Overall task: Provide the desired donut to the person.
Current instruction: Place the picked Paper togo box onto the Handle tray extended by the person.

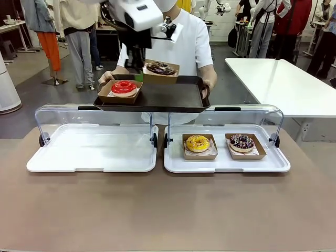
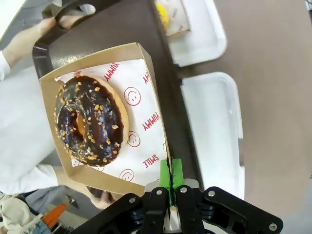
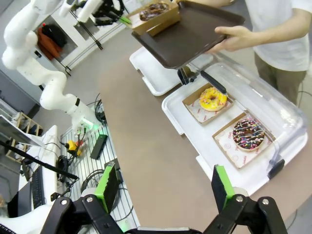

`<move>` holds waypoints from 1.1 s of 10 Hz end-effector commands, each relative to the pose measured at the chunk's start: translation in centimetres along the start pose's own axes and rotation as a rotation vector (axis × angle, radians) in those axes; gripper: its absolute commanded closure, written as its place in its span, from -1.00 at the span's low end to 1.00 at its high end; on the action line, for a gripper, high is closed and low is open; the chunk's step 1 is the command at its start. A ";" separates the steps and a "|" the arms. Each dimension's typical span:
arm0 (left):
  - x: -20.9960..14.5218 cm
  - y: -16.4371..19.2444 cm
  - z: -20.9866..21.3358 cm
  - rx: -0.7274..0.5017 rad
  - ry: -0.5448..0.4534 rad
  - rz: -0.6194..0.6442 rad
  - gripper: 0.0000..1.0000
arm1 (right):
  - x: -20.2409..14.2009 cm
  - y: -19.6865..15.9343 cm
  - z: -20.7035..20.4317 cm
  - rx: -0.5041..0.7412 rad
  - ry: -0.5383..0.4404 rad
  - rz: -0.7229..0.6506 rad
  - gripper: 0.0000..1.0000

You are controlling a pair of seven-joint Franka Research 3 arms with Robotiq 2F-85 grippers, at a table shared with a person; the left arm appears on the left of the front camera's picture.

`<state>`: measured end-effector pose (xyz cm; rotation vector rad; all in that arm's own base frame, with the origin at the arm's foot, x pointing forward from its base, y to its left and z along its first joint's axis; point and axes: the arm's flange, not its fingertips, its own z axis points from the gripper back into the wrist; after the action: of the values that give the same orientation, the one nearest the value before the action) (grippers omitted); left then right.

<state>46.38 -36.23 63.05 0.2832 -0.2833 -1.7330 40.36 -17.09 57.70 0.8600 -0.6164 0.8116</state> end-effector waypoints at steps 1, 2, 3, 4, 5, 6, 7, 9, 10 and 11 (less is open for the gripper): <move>0.4 2.3 -0.6 0.027 0.012 0.038 0.97 | -0.1 0.1 -0.1 0.005 -0.007 0.003 -1.00; 0.2 2.3 -1.9 0.026 0.007 0.061 0.97 | -0.1 0.1 -0.1 0.005 -0.007 0.003 -1.00; -0.2 2.6 -3.3 0.013 0.002 0.070 0.97 | -0.1 0.1 -0.1 0.005 -0.007 0.003 -1.00; -0.4 3.4 -4.5 -0.006 -0.008 0.067 0.97 | -0.1 0.1 -0.1 0.005 -0.007 0.003 -1.00; -0.6 3.5 -5.7 -0.018 -0.004 0.067 0.97 | -0.1 0.1 -0.1 0.005 -0.007 0.003 -1.00; -0.8 3.3 -6.9 -0.026 0.005 0.068 0.97 | -0.1 0.1 -0.1 0.005 -0.007 0.003 -1.00; -0.9 3.5 -8.0 -0.031 0.004 0.065 0.97 | -0.1 0.1 -0.1 0.005 -0.007 0.003 -1.00; -0.9 4.1 -9.2 -0.043 -0.006 0.062 0.97 | -0.1 0.1 -0.1 0.005 -0.007 0.003 -1.00; -0.8 3.8 -9.4 -0.044 -0.011 0.061 0.97 | -0.1 0.1 -0.1 0.005 -0.007 0.003 -1.00; -0.8 3.8 -9.5 -0.047 -0.020 0.055 0.97 | -0.1 0.1 -0.1 0.005 -0.007 0.003 -1.00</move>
<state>53.43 -36.57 55.18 0.2166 -0.2372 -1.6880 40.36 -17.10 57.70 0.8600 -0.6165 0.8115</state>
